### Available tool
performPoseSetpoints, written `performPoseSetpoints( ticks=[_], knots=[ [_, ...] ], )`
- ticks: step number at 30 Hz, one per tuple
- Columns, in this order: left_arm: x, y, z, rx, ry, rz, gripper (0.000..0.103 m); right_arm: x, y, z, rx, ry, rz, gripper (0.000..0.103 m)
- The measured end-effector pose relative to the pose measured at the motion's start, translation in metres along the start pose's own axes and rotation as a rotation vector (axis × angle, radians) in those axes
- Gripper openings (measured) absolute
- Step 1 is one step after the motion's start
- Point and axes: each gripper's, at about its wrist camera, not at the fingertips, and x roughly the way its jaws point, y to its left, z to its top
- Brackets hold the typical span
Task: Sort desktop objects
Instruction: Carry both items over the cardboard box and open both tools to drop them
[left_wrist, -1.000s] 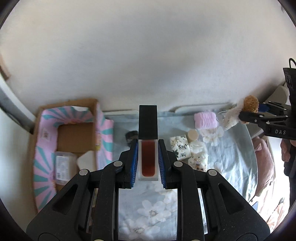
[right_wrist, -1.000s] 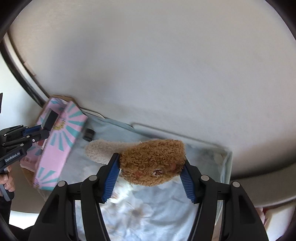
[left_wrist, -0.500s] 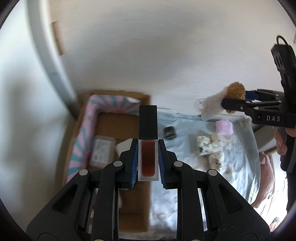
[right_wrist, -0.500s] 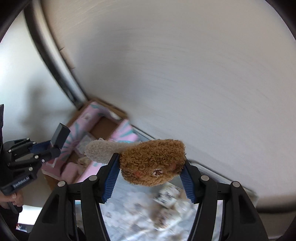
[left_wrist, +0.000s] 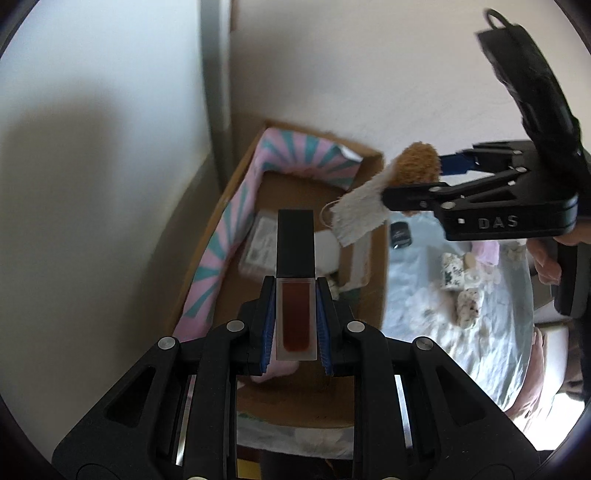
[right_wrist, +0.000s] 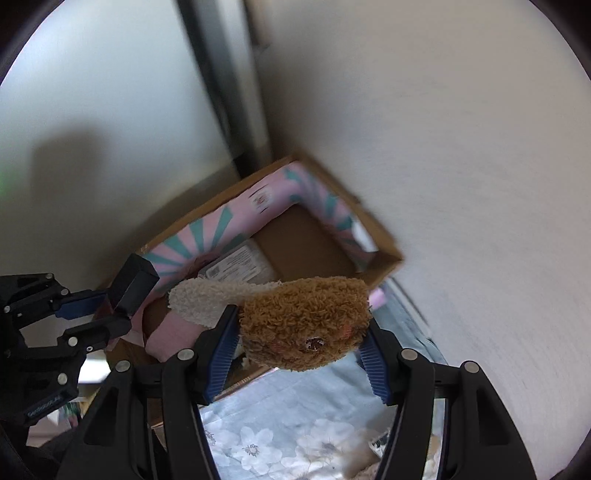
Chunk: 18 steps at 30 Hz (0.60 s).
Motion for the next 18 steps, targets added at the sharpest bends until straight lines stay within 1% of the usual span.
performPoseSetpoints(
  ticks=[8, 16, 18],
  knots=[
    [0.025, 0.02, -0.019, -0.058, 0.049, 0.01, 0.018, 0.044, 0.026, 0.007, -0.107, 0.092, 0.025, 0.058],
    [0.037, 0.028, -0.026, -0.077, 0.067, 0.023, 0.018, 0.054, 0.033, 0.009, -0.13, 0.12, 0.052, 0.058],
    [0.039, 0.028, -0.025, -0.071, 0.069, 0.033, 0.018, 0.056, 0.036, 0.01, -0.136, 0.132, 0.069, 0.065]
  ],
)
